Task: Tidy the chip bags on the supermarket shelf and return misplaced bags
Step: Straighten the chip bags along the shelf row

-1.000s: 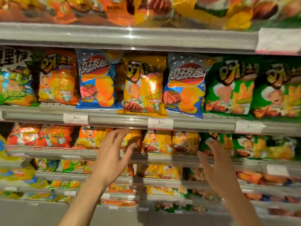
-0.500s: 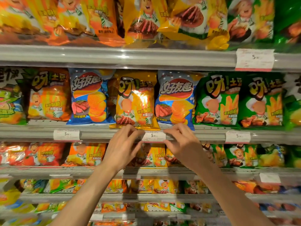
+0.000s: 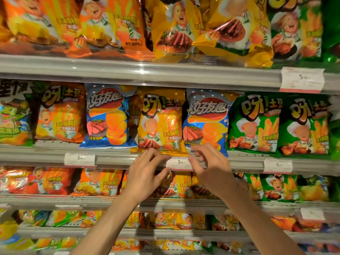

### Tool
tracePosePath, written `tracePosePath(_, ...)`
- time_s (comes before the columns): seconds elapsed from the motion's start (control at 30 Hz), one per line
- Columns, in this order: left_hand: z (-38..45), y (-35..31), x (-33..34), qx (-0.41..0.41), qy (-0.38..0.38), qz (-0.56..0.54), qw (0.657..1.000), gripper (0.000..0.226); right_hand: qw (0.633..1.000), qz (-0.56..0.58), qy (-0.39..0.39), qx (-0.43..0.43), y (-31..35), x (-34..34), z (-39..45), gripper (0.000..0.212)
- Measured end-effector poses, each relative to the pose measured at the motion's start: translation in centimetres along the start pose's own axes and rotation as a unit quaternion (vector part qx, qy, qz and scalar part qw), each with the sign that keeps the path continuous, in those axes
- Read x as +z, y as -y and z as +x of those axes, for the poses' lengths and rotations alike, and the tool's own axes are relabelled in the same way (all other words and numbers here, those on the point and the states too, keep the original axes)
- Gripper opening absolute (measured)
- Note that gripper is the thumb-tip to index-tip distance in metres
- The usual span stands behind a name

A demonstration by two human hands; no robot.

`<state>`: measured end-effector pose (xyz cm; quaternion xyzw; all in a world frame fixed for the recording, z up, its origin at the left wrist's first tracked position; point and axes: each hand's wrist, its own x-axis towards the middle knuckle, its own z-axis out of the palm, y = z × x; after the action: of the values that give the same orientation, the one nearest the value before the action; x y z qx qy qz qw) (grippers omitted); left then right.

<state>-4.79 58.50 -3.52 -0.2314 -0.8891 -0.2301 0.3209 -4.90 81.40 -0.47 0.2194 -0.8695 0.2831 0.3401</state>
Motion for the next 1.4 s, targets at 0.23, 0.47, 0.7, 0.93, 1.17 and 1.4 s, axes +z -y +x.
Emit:
tracePosePath(0.23,0.2,0.1,0.0,-0.003,-0.006,-0.017,1.000,0.033,0.985,0.048,0.123,0.109,4.1,-1.4,8.4,0.063)
tracePosePath(0.47,0.2,0.2,-0.1,-0.009,0.004,-0.020,1.000,0.035,0.958,0.059,0.226,0.169,5.1,0.1,13.8,0.099)
tracePosePath(0.7,0.2,0.3,-0.3,-0.011,0.014,-0.019,1.000,0.036,0.961,0.151,0.161,0.168,3.7,1.3,13.2,0.106)
tracePosePath(0.93,0.4,0.3,-0.2,-0.015,0.014,-0.019,1.000,0.036,0.972,0.139,0.101,0.157,3.5,2.2,12.7,0.106)
tracePosePath(1.17,0.4,0.1,-0.3,-0.020,0.014,-0.021,0.999,0.036,0.968,0.135,0.134,0.165,3.6,2.6,13.3,0.105)
tracePosePath(1.4,0.3,0.0,-0.4,-0.026,0.019,-0.024,0.999,0.034,0.958,0.172,0.155,0.171,4.0,1.8,12.4,0.113)
